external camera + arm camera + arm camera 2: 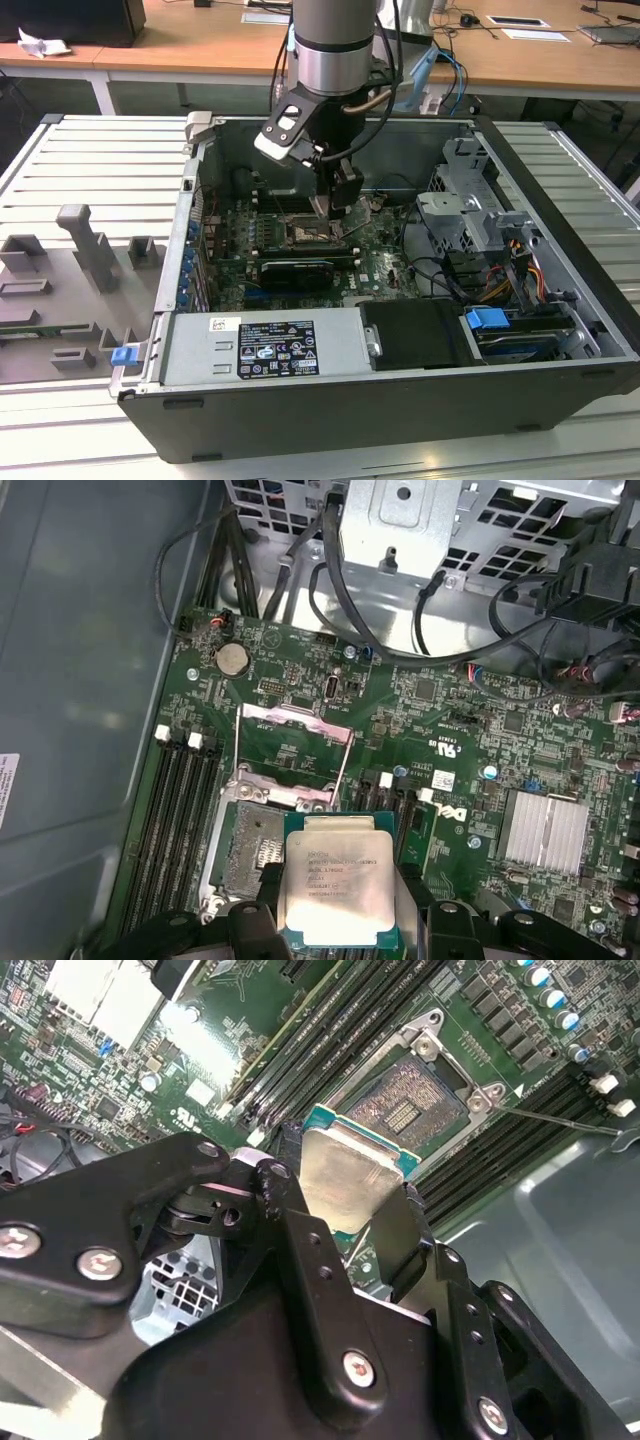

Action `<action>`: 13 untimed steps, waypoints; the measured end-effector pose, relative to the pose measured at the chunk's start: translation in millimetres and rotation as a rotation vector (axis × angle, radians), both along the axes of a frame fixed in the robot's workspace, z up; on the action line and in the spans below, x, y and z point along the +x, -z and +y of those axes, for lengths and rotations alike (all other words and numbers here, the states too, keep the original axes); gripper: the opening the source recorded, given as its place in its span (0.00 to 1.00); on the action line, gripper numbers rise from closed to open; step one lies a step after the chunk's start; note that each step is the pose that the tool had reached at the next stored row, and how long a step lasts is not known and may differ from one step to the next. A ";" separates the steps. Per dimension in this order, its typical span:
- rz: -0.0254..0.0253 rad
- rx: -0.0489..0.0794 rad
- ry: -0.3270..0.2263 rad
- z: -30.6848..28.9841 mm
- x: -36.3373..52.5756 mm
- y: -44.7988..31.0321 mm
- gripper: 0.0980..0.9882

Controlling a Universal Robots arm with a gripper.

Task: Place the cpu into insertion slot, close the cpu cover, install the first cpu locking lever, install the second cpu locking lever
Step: 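Place the cpu into insertion slot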

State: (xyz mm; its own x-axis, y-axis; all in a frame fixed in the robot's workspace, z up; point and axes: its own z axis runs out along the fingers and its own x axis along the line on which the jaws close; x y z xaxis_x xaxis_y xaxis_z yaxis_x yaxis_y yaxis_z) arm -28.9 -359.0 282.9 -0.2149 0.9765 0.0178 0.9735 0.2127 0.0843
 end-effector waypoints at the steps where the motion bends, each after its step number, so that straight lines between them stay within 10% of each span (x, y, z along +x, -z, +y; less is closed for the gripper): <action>1: 0.0000 0.000 0.000 0.0 0.0 0.6 0.48; 13: 0.0001 -0.001 0.041 1.9 0.0 10.7 0.48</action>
State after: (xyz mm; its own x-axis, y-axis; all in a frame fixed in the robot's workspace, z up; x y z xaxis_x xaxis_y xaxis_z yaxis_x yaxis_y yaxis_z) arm -28.9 -357.1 272.2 -0.1745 0.9845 0.0164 0.9814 0.1725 0.0839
